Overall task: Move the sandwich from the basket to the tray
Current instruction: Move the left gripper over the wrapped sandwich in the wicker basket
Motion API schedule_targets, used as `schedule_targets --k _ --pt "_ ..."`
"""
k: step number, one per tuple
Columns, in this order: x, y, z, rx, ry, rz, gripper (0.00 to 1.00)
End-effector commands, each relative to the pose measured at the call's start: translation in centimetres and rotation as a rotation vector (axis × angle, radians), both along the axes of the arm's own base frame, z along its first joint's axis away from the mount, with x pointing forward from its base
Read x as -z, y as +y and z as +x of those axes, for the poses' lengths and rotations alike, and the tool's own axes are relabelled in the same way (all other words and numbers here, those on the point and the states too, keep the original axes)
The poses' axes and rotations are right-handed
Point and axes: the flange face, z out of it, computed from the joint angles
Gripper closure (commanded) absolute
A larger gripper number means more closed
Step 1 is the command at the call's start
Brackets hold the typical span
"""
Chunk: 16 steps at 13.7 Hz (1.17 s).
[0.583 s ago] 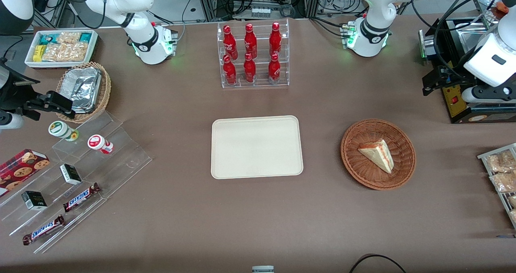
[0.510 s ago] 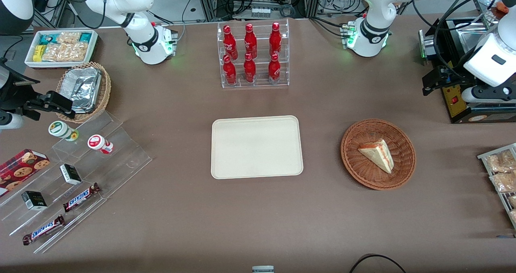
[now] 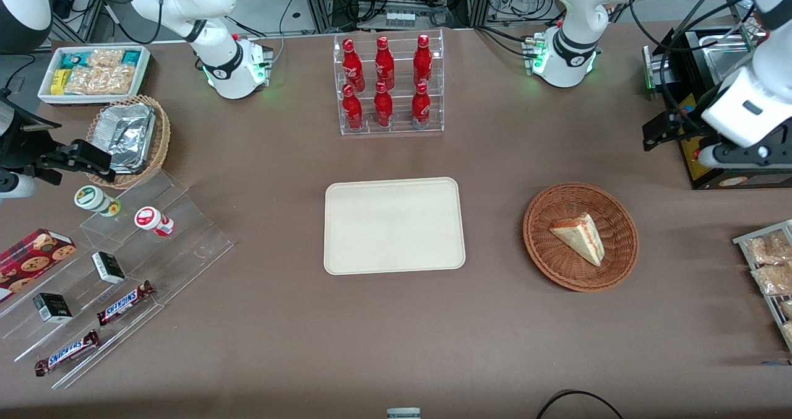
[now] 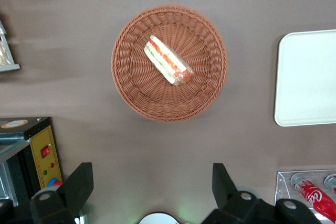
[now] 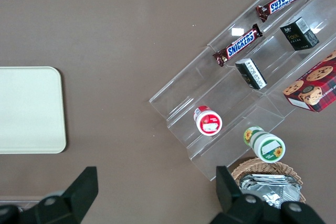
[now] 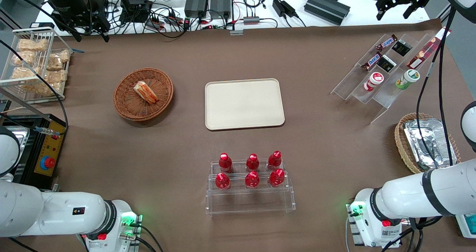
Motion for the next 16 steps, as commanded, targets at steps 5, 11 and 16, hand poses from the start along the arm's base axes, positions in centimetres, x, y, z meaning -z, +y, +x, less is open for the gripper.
schedule_targets --k 5,11,16 --pt "10.0 -0.3 0.8 -0.183 -0.009 0.053 0.00" --pt "17.7 -0.8 0.6 -0.578 -0.102 0.053 0.00" --pt "24.1 -1.7 0.3 -0.674 -0.148 0.028 0.00"
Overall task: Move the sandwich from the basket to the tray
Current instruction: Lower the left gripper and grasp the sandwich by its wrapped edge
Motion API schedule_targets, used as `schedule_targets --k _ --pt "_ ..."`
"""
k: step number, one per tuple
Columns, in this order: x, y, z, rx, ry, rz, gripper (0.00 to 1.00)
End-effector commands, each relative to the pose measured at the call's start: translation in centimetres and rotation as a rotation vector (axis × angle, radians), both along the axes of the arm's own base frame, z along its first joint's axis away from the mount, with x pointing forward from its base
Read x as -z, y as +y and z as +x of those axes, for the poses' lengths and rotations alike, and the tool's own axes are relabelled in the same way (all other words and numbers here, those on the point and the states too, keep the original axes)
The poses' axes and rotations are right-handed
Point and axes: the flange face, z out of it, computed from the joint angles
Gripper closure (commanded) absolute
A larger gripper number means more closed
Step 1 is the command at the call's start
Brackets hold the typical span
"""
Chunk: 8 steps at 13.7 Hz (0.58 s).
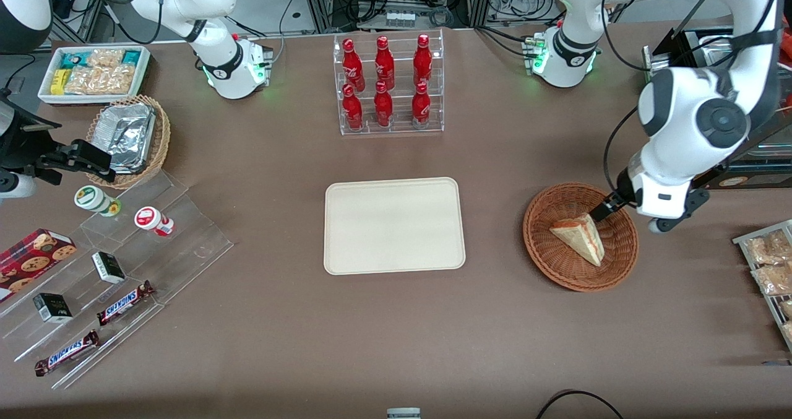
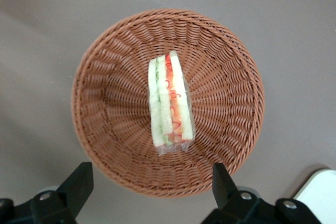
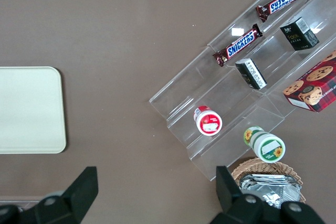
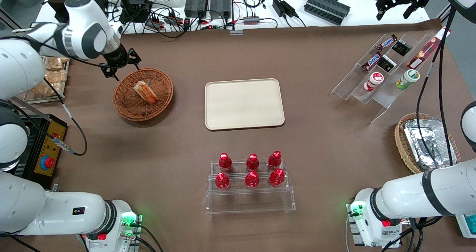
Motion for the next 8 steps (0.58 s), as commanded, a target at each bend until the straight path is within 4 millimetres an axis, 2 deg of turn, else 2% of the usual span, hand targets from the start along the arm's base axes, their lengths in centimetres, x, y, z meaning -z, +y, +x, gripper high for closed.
schedule_targets --k 1,4,8 --pt "2.7 -0.1 -0.5 -0.027 -0.024 0.002 0.00" --pt "5.2 -0.2 0.2 -0.023 -0.034 -0.005 0.00" --pt "7.4 -0.2 0.5 -0.026 -0.034 -0.012 0.00"
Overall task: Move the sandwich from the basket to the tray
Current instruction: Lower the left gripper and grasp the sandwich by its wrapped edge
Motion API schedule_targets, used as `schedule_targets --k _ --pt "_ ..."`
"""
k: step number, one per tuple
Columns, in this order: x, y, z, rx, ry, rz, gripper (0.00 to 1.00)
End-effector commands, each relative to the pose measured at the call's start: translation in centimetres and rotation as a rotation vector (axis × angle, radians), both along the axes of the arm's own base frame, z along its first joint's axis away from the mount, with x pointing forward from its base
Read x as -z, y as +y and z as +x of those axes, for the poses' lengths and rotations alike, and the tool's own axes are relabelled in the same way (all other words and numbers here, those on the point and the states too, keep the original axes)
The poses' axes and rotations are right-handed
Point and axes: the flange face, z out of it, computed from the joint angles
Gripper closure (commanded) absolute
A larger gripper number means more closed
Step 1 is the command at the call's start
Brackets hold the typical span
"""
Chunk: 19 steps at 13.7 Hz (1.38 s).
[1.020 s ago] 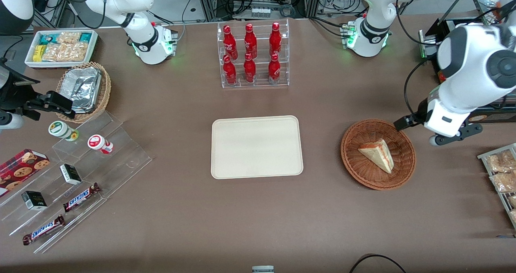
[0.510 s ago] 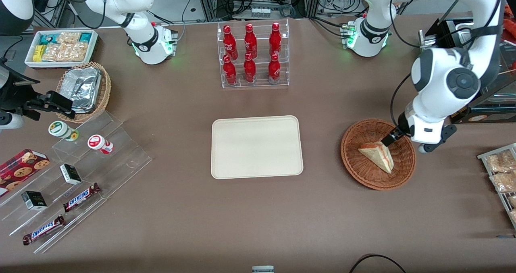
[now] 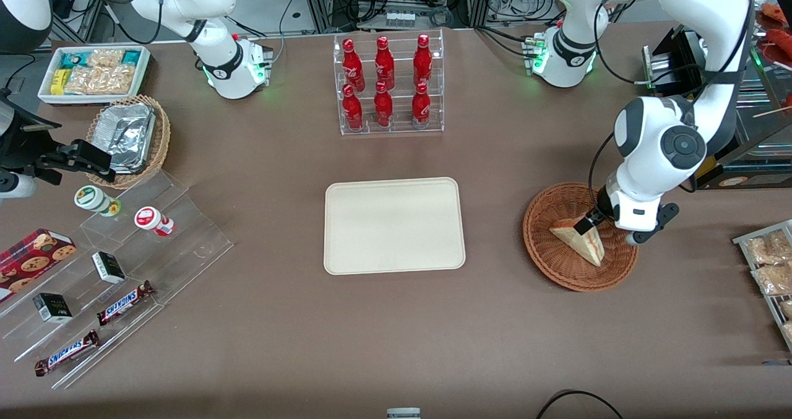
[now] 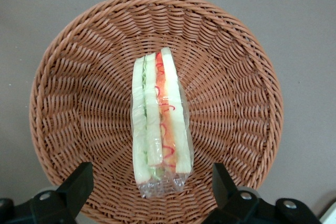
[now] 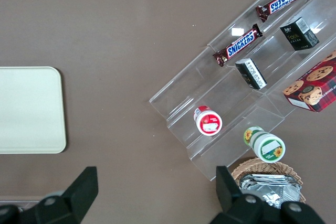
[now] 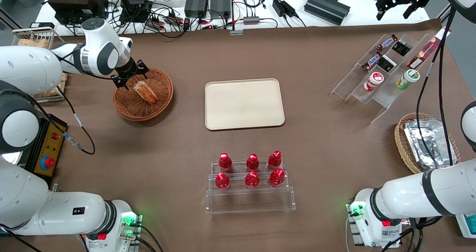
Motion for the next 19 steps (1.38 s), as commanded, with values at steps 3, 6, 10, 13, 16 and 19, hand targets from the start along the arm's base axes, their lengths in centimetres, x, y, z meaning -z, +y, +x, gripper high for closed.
schedule_targets --k 3,6,10,13,16,19 --pt "2.3 0.1 0.3 -0.019 -0.014 0.001 0.00" --pt "3.9 0.0 0.3 -0.018 -0.007 -0.003 0.00" --pt "5.5 -0.1 0.6 -0.018 0.008 -0.006 0.25" --pt "5.8 -0.4 1.1 -0.017 0.010 -0.007 0.76" --pt "4.4 -0.5 1.2 -0.009 0.012 0.000 0.87" --pt "-0.9 -0.4 2.5 -0.002 0.079 0.023 0.87"
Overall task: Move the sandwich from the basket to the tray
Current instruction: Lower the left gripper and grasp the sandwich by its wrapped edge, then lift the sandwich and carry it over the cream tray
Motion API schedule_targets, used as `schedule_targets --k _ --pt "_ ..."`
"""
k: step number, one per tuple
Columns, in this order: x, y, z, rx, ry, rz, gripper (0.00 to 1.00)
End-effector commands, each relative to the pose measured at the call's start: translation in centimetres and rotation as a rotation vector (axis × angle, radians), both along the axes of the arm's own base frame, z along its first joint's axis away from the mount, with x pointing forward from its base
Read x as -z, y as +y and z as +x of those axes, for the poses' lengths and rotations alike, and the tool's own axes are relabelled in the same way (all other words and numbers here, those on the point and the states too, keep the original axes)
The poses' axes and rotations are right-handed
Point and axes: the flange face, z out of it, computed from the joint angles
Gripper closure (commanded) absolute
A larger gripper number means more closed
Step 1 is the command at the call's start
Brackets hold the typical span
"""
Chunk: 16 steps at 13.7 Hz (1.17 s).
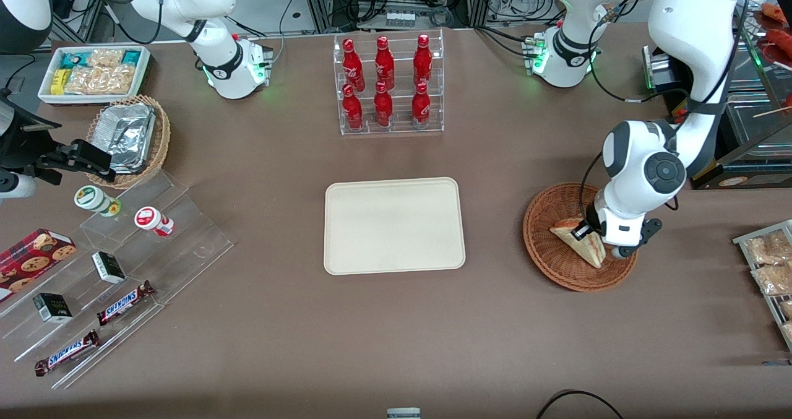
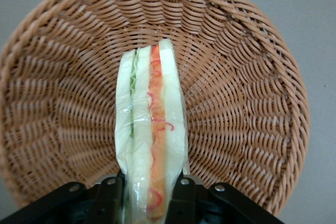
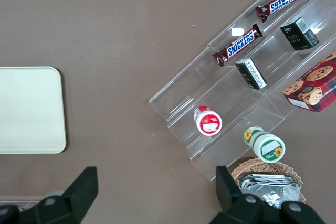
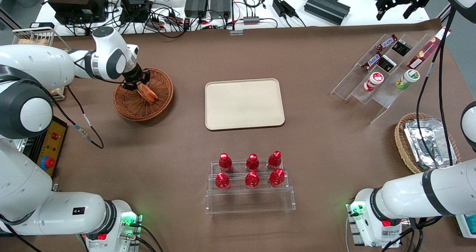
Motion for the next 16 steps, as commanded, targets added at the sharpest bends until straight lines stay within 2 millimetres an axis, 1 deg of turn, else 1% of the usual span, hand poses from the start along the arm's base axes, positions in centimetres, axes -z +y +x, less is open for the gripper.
schedule_targets --k 1,2,4,6,8,9,11,12,14,15,16 --pt "-6.6 -0.6 1.7 0.005 0.043 0.032 0.87" --pt "-8.8 -1.4 2.2 0.017 0.060 0.037 0.87" --pt "-12.5 -4.2 3.1 0.051 0.076 0.043 0.87" --pt "-14.7 -7.5 3.1 0.100 0.073 0.044 0.87" --pt "-16.1 -12.5 2.4 0.157 0.045 0.040 0.87" --pt "-16.5 -15.4 1.7 0.195 0.035 0.039 0.87" --pt "-16.5 -20.3 0.5 0.268 0.027 0.035 0.87" --pt "-16.2 -22.8 0.0 0.306 0.025 0.031 0.87" --pt "-15.3 -27.1 -0.6 0.364 0.025 0.019 0.87" --pt "-14.7 -29.7 -1.1 0.401 0.027 0.014 0.86" --pt "-13.4 -31.8 -1.5 0.425 0.035 0.014 0.84"
